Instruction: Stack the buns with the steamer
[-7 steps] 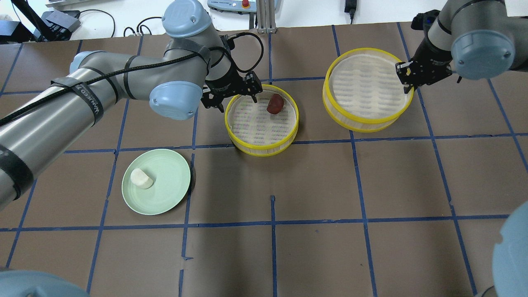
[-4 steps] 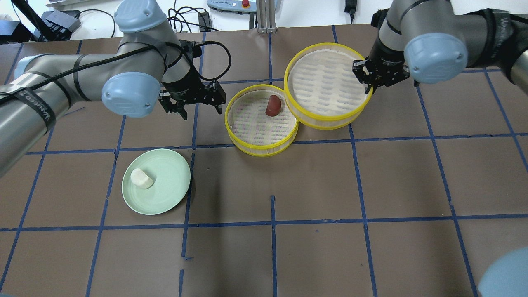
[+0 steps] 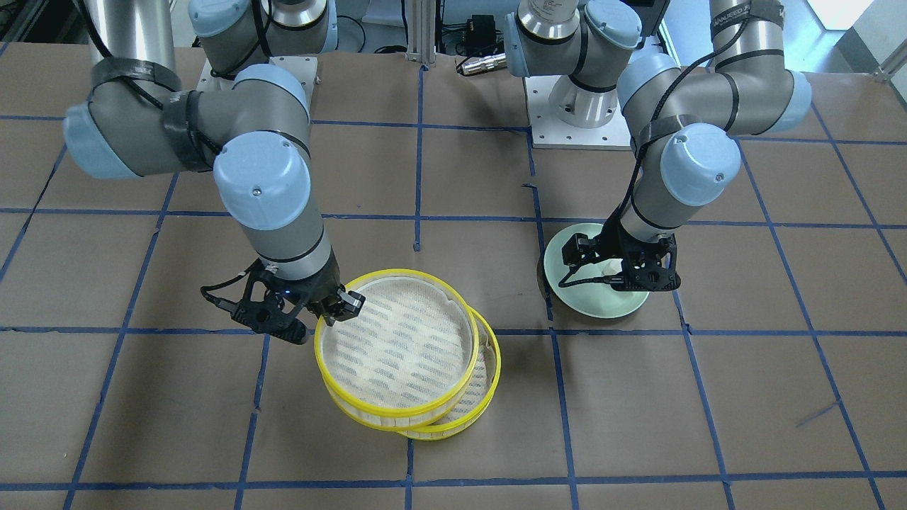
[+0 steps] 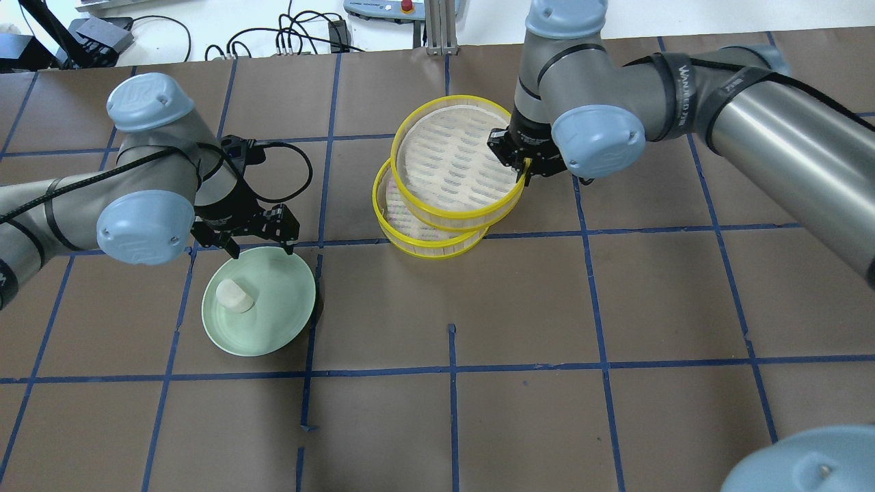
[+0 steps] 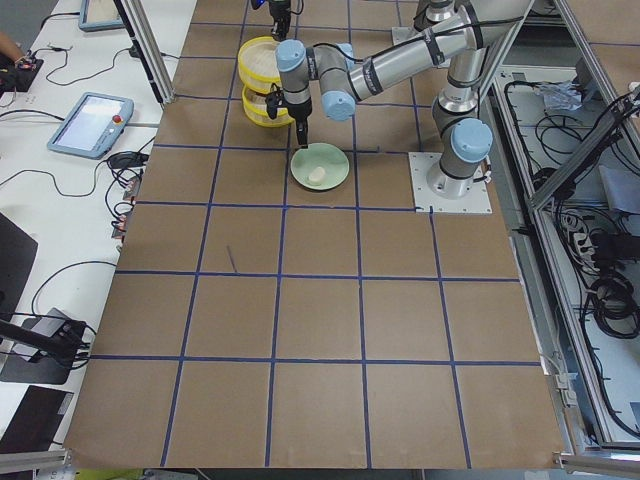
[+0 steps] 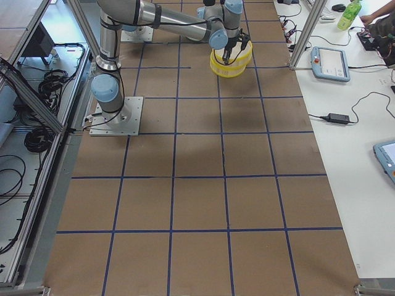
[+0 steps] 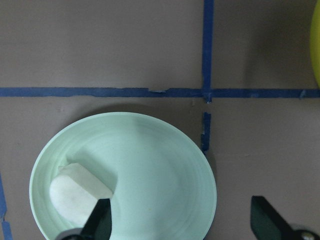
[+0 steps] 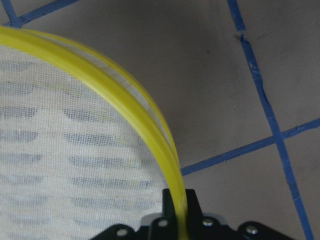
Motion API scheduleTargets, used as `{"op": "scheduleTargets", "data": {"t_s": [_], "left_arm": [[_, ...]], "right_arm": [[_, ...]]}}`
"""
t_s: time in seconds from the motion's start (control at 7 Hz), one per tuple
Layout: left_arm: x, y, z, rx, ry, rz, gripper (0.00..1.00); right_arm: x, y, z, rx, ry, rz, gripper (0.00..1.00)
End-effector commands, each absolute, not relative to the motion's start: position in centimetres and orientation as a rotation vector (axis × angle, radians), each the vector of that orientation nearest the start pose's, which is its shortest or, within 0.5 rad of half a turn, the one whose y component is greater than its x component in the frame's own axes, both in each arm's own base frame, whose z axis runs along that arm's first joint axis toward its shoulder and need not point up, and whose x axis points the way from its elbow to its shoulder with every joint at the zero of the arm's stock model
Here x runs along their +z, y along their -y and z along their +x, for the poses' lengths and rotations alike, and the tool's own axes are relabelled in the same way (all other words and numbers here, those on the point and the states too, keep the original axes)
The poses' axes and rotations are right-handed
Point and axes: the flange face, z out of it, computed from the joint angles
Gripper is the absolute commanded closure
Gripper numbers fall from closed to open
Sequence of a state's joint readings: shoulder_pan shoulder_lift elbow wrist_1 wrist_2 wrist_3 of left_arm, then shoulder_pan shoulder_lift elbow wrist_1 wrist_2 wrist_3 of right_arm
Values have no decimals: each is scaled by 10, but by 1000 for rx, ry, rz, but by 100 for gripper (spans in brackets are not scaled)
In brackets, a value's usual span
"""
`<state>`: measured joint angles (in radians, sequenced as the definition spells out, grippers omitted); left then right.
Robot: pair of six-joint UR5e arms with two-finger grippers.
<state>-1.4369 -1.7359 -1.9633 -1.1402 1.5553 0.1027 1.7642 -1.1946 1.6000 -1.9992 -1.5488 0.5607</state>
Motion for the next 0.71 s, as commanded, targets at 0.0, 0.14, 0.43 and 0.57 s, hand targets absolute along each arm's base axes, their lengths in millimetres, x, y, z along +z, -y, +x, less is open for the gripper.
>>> {"op": "scheduleTargets", "data": {"t_s": [0.0, 0.14, 0.43, 0.57], "left_arm": [[237, 490, -34, 285, -3136, -40, 7], [231, 489, -20, 336, -3024, 97, 7], [212, 496, -18, 388, -3031, 101, 7], [206, 496, -19, 406, -3033, 100, 7]], "right_arm": [[292, 580, 266, 5, -3045, 663, 92], [282, 579, 276, 25, -3052, 656, 92], [278, 573, 290, 29, -3056, 652, 92], [268, 573, 292, 50, -3065, 644, 92]]}}
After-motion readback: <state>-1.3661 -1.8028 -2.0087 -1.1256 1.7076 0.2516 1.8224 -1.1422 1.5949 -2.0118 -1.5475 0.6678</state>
